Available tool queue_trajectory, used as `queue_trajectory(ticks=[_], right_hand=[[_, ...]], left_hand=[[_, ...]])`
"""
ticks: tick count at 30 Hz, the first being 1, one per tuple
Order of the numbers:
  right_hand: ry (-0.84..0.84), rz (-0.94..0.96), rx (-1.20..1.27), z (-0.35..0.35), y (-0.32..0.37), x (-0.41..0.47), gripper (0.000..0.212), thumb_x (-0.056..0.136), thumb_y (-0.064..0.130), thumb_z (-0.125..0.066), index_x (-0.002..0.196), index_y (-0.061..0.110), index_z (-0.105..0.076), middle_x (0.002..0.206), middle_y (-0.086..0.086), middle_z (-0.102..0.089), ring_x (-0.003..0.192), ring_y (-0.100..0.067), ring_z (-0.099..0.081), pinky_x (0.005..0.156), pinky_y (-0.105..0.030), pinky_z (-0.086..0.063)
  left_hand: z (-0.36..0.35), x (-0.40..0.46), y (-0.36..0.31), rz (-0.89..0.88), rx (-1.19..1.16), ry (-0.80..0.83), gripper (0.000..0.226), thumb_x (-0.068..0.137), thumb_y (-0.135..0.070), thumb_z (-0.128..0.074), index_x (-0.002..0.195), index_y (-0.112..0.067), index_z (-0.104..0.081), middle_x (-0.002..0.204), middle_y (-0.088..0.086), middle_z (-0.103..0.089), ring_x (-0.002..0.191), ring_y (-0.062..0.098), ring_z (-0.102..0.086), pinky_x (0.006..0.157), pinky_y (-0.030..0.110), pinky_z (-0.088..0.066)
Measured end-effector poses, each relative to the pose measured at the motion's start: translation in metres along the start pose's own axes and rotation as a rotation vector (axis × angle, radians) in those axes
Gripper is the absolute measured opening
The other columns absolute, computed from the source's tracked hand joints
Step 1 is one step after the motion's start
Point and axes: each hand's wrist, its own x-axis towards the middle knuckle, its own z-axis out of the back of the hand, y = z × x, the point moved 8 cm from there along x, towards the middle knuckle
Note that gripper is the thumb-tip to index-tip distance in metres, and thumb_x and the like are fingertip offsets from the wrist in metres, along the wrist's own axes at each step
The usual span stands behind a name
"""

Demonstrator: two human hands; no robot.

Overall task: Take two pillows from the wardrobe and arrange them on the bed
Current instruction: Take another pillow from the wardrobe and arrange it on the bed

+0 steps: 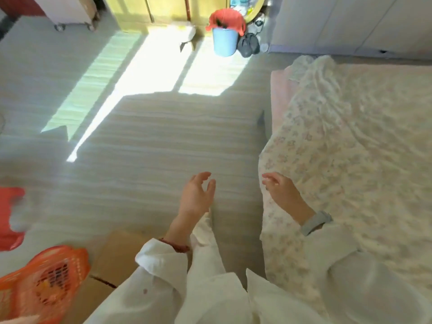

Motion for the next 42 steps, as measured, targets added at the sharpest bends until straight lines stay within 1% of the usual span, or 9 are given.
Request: queue_trajectory(ticks=[5,9,13,19,23,27,31,39,42], right_hand=[[-0.161,-0.116,0.065,0.035,0.041,0.083,0.03,0.092,0.013,-0.039,0.117,0.006,-0.055,0.121,-0.016,-0.06,0.111,-0.031,-0.055,0.1,-0.043,-0.042],[-0.24,-0.157,0.13,0.06,0.08,0.154,0.03,0.094,0.016,-0.037,0.118,0.01,-0.054,0.12,-0.012,-0.06,0.101,-0.022,-0.056,0.089,-0.029,-0.042],[-0.306,-0.192,0.21,0.082,0.099,0.212,0.03,0.094,0.017,-0.038,0.118,0.01,-0.054,0.12,-0.011,-0.06,0.104,-0.023,-0.056,0.088,-0.027,-0.041],[-0.368,-0.271,0.287,0.137,0.115,0.348,0.029,0.093,0.016,-0.04,0.116,0.008,-0.055,0.12,-0.015,-0.06,0.111,-0.031,-0.055,0.101,-0.042,-0.042],[-0.374,-0.292,0.328,0.193,0.139,0.463,0.029,0.094,0.021,-0.041,0.112,0.007,-0.057,0.117,-0.017,-0.061,0.109,-0.032,-0.054,0.1,-0.043,-0.041],[-0.387,-0.25,0.369,0.26,0.182,0.562,0.029,0.094,0.021,-0.038,0.114,0.009,-0.056,0.12,-0.013,-0.059,0.105,-0.022,-0.052,0.094,-0.034,-0.039],[-0.389,-0.228,0.385,0.314,0.213,0.643,0.032,0.093,0.019,-0.039,0.12,0.01,-0.053,0.124,-0.012,-0.059,0.115,-0.026,-0.052,0.098,-0.035,-0.039],[-0.56,-0.306,0.46,0.424,0.215,0.789,0.027,0.093,0.014,-0.043,0.114,0.005,-0.057,0.12,-0.017,-0.062,0.114,-0.028,-0.055,0.099,-0.038,-0.041],[-0.626,-0.352,0.514,0.475,0.221,0.836,0.029,0.093,0.013,-0.04,0.118,0.007,-0.055,0.123,-0.017,-0.059,0.115,-0.028,-0.054,0.099,-0.039,-0.041]], left_hand=[[-0.005,0.129,-0.061,-0.192,0.052,0.15,0.033,0.091,-0.027,-0.05,0.121,-0.014,-0.053,0.123,0.007,-0.057,0.108,0.022,-0.056,0.087,0.026,-0.04],[0.003,0.228,-0.104,-0.274,0.103,0.226,0.033,0.091,-0.028,-0.05,0.122,-0.017,-0.053,0.123,0.005,-0.058,0.109,0.02,-0.054,0.086,0.023,-0.035],[-0.001,0.308,-0.144,-0.343,0.141,0.275,0.032,0.091,-0.026,-0.051,0.121,-0.015,-0.054,0.123,0.007,-0.058,0.109,0.022,-0.055,0.085,0.024,-0.035],[-0.034,0.456,-0.219,-0.405,0.171,0.306,0.032,0.091,-0.026,-0.051,0.121,-0.015,-0.054,0.123,0.006,-0.058,0.108,0.022,-0.055,0.084,0.023,-0.035],[-0.053,0.56,-0.287,-0.407,0.211,0.335,0.032,0.091,-0.026,-0.051,0.121,-0.016,-0.053,0.124,0.005,-0.058,0.11,0.019,-0.053,0.087,0.021,-0.034],[-0.056,0.657,-0.373,-0.467,0.23,0.312,0.03,0.09,-0.025,-0.052,0.119,-0.018,-0.054,0.122,0.004,-0.058,0.111,0.02,-0.053,0.092,0.028,-0.039],[-0.063,0.741,-0.431,-0.496,0.218,0.295,0.029,0.089,-0.026,-0.053,0.117,-0.02,-0.055,0.12,0.001,-0.059,0.111,0.018,-0.053,0.087,0.024,-0.037],[-0.141,0.908,-0.541,-0.589,0.228,0.417,0.026,0.088,-0.023,-0.055,0.114,-0.018,-0.057,0.118,0.002,-0.06,0.109,0.018,-0.054,0.086,0.019,-0.034],[-0.17,0.975,-0.598,-0.664,0.255,0.464,0.026,0.088,-0.023,-0.055,0.113,-0.017,-0.057,0.118,0.005,-0.06,0.108,0.021,-0.055,0.089,0.026,-0.038]])
